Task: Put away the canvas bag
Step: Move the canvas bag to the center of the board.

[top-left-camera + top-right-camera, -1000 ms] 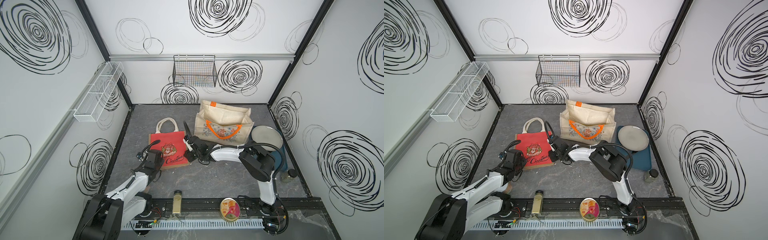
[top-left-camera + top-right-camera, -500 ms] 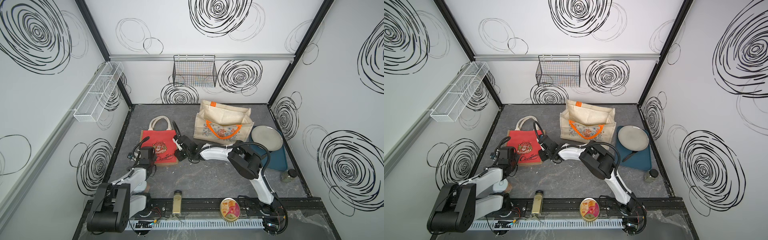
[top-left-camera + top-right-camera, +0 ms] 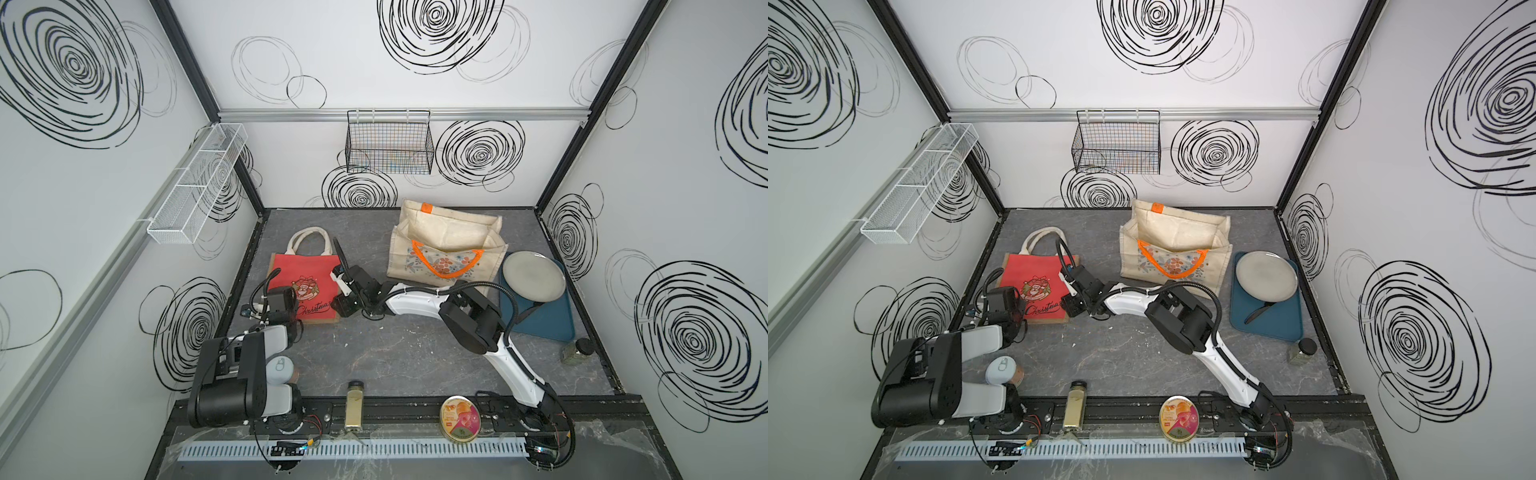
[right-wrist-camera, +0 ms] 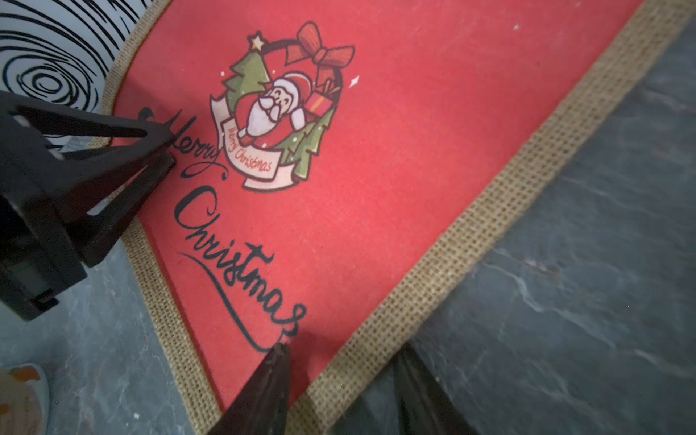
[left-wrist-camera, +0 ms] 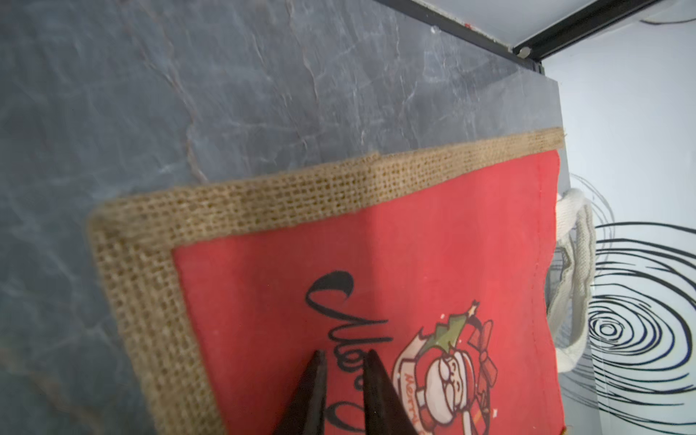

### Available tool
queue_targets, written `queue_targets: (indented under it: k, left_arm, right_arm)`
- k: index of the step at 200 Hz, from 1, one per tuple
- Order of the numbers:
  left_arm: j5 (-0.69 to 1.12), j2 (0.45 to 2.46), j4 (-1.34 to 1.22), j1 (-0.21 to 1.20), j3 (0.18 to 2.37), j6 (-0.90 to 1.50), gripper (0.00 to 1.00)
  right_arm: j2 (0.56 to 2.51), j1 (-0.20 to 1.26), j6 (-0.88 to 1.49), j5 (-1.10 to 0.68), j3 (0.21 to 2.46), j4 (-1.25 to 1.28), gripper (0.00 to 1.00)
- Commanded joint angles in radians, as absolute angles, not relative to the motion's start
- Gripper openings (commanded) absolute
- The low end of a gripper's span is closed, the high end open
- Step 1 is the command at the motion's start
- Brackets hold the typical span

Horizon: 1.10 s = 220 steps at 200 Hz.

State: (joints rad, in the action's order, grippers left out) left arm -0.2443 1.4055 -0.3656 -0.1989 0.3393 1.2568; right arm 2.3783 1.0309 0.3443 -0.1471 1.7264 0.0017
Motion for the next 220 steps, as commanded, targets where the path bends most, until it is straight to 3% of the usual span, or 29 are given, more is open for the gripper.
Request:
queue_targets:
  k: [1,18,46,109,148,165,194,220]
  left_arm:
    - [-0.24,1.452,-0.327,-0.236,0.342,1.244,0.23]
    - [-0.264,1.45,-0.354,-0.227,0.339,1.238,0.21]
    - [-0.246,1.477,-0.357,-0.243,0.366,1.226,0.28]
    - [-0.281,1.488,-0.347,-0.261,0.399,1.209,0.29]
    - [-0.313,1.448,-0.338,-0.277,0.381,1.203,0.32]
    - [-0.304,1.425,-0.338,-0.282,0.385,1.2,0.42]
    - [-0.462,1.31,-0.26,-0.17,0.409,1.149,0.78]
    - [-0.578,1.201,-0.162,-0.093,0.448,1.126,0.89]
  right_arm:
    - [2.44,1.04,0.355,-0.208,1.771,0.002,0.48]
    - [2.461,1.04,0.356,-0.216,1.803,-0.002,0.49]
    - [2.465,1.037,0.357,-0.21,1.813,-0.012,0.62]
    - [2.47,1.059,0.321,-0.161,1.816,-0.036,0.62]
    - [2.464,1.042,0.338,-0.162,1.817,-0.027,0.66]
    - [2.451,1.043,0.329,-0.164,1.812,-0.03,0.72]
    - [2.389,1.048,0.331,-0.05,1.785,-0.066,0.99]
    - [2.306,1.045,0.309,-0.01,1.725,-0.047,1.0]
